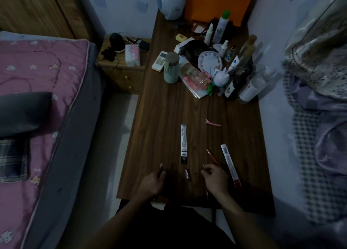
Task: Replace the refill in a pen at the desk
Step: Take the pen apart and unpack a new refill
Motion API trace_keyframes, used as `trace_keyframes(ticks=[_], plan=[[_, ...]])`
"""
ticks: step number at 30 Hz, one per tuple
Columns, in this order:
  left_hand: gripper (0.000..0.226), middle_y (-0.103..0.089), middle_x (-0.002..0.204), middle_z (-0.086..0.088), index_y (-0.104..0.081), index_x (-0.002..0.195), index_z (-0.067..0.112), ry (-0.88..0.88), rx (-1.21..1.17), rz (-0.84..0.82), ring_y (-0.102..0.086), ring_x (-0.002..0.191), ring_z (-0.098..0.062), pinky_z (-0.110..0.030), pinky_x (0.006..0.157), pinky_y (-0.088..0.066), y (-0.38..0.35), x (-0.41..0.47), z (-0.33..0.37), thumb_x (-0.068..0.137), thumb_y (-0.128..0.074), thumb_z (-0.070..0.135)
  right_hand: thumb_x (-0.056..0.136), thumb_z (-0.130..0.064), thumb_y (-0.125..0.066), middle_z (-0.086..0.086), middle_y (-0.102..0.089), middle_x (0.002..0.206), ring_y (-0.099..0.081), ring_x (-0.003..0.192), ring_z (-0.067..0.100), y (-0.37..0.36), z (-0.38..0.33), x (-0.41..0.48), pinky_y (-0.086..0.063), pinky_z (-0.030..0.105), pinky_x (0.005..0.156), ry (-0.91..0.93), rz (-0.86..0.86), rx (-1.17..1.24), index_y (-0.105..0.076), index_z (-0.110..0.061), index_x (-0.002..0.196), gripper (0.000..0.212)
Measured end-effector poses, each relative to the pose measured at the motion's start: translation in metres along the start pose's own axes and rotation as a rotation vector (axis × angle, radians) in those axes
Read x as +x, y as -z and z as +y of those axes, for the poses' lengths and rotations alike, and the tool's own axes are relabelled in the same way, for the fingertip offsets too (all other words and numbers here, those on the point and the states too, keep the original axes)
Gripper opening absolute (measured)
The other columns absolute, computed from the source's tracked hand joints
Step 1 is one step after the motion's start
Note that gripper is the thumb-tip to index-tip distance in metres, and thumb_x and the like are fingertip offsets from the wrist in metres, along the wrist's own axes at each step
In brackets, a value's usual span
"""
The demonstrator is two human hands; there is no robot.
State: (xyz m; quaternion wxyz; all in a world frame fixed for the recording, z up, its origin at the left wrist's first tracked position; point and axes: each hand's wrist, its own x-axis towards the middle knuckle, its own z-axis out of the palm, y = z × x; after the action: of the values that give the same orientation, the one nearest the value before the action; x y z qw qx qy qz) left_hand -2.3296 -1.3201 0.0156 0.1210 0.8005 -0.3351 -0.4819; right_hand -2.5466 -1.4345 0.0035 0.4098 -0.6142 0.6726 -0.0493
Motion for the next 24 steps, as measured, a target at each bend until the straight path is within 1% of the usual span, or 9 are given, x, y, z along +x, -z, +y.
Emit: trace_keyframes(ticks=[2,4,6,8,10,12,14,18,24], plan=[[0.049,-0.071,0.105,-0.022,-0.061,0.116,0.004,-0.015,0.056,0.019,-0.068,0.099,-0.037,-0.035,0.079,-0.050,-0.004,0.004,-0.001,0.102,-0.035,0.043,0.087,-0.017,-0.073,0.001,-0.075,0.100,-0.059,0.080,0.007,-0.003,0.002,0.000,-0.039,0.014,0.065,-0.002,-0.013,-0.029,-0.073,-0.015,0.107,0.020],[0.049,-0.071,0.106,-0.022,-0.061,0.117,0.005,-0.025,0.100,0.047,-0.068,0.098,-0.037,-0.035,0.078,-0.051,-0.007,0.008,-0.001,0.101,-0.036,0.044,0.087,-0.019,-0.073,-0.002,-0.073,0.095,-0.063,0.081,0.009,-0.006,0.002,0.000,-0.043,0.018,0.067,-0.013,-0.021,-0.044,-0.071,-0.017,0.105,0.018],[0.048,-0.071,0.111,-0.019,-0.057,0.129,0.011,-0.023,0.134,0.082,-0.067,0.100,-0.036,-0.034,0.079,-0.050,-0.009,0.010,-0.001,0.100,-0.040,0.045,0.086,-0.020,-0.074,-0.007,-0.068,0.086,-0.066,0.082,0.011,-0.008,0.002,0.001,-0.041,0.015,0.062,-0.011,-0.019,-0.071,-0.070,-0.020,0.101,0.015],[0.050,-0.070,0.114,-0.015,-0.049,0.138,0.020,-0.019,0.176,0.089,-0.067,0.103,-0.033,-0.033,0.079,-0.050,-0.010,0.012,-0.001,0.097,-0.043,0.047,0.085,-0.021,-0.075,-0.008,-0.068,0.083,-0.066,0.078,0.010,-0.010,0.002,0.002,-0.039,0.015,0.059,-0.007,-0.011,-0.097,-0.069,-0.021,0.097,0.013],[0.050,-0.071,0.111,-0.011,-0.052,0.136,0.023,-0.022,0.227,0.099,-0.068,0.100,-0.030,-0.032,0.075,-0.049,-0.011,0.014,-0.002,0.095,-0.046,0.049,0.085,-0.022,-0.076,-0.004,-0.073,0.085,-0.063,0.074,0.009,-0.012,0.003,0.003,-0.042,0.020,0.061,-0.005,-0.004,-0.119,-0.069,-0.021,0.096,0.014],[0.047,-0.073,0.104,-0.007,-0.057,0.129,0.024,-0.006,0.253,0.135,-0.070,0.092,-0.026,-0.028,0.066,-0.047,-0.011,0.014,-0.002,0.092,-0.049,0.051,0.084,-0.023,-0.076,-0.003,-0.075,0.086,-0.063,0.072,0.009,-0.012,0.003,0.004,-0.044,0.021,0.063,0.005,0.003,-0.135,-0.069,-0.020,0.097,0.014],[0.047,-0.074,0.101,-0.003,-0.054,0.131,0.029,-0.001,0.259,0.175,-0.070,0.088,-0.022,-0.026,0.062,-0.043,-0.011,0.012,-0.003,0.089,-0.053,0.052,0.084,-0.023,-0.076,-0.002,-0.075,0.086,-0.064,0.073,0.010,-0.012,0.004,0.004,-0.046,0.022,0.064,0.011,0.007,-0.139,-0.069,-0.020,0.097,0.015],[0.052,-0.074,0.100,-0.001,-0.049,0.133,0.032,0.003,0.283,0.222,-0.071,0.087,-0.022,-0.027,0.061,-0.044,-0.011,0.010,-0.005,0.087,-0.056,0.054,0.084,-0.023,-0.076,-0.001,-0.074,0.087,-0.068,0.078,0.014,-0.013,0.004,0.004,-0.049,0.024,0.068,0.018,0.008,-0.140,-0.068,-0.019,0.097,0.015],[0.044,-0.073,0.095,0.003,-0.050,0.130,0.038,0.003,0.258,0.244,-0.070,0.080,-0.017,-0.027,0.058,-0.047,-0.011,0.009,-0.009,0.089,-0.052,0.054,0.082,-0.025,-0.077,0.000,-0.074,0.085,-0.070,0.082,0.018,-0.014,0.005,0.006,-0.056,0.031,0.073,0.046,0.020,-0.156,-0.068,-0.019,0.094,0.016]])
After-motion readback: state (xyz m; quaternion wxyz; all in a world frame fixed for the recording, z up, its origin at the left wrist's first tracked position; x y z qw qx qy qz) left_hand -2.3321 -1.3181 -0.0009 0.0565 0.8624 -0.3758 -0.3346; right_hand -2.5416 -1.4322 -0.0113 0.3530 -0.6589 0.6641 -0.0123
